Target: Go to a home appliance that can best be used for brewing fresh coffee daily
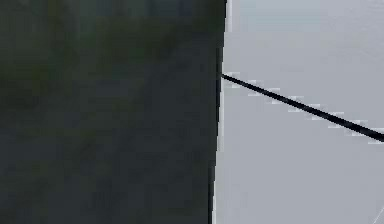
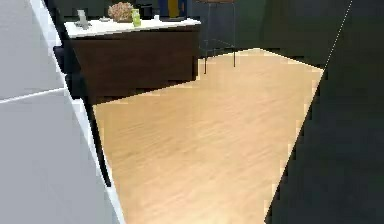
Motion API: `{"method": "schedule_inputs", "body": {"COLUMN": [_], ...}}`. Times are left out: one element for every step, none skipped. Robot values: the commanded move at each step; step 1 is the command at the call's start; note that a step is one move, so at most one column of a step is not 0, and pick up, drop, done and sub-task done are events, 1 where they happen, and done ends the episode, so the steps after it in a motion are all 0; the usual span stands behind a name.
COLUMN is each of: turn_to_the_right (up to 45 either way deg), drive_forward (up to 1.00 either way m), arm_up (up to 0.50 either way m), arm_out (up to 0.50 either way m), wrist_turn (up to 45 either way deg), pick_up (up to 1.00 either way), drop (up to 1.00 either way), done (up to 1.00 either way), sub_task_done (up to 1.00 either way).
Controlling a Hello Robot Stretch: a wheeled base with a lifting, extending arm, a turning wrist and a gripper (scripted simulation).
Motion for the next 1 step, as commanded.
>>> {"method": "schedule_inputs", "body": {"turn_to_the_right": [45.0], "drive_forward": [0.0], "arm_up": [0.0], "arm_out": [0.0], "wrist_turn": [0.0], "pick_up": [0.0], "drop": [0.0], "done": [0.0], "sub_task_done": [0.0]}}
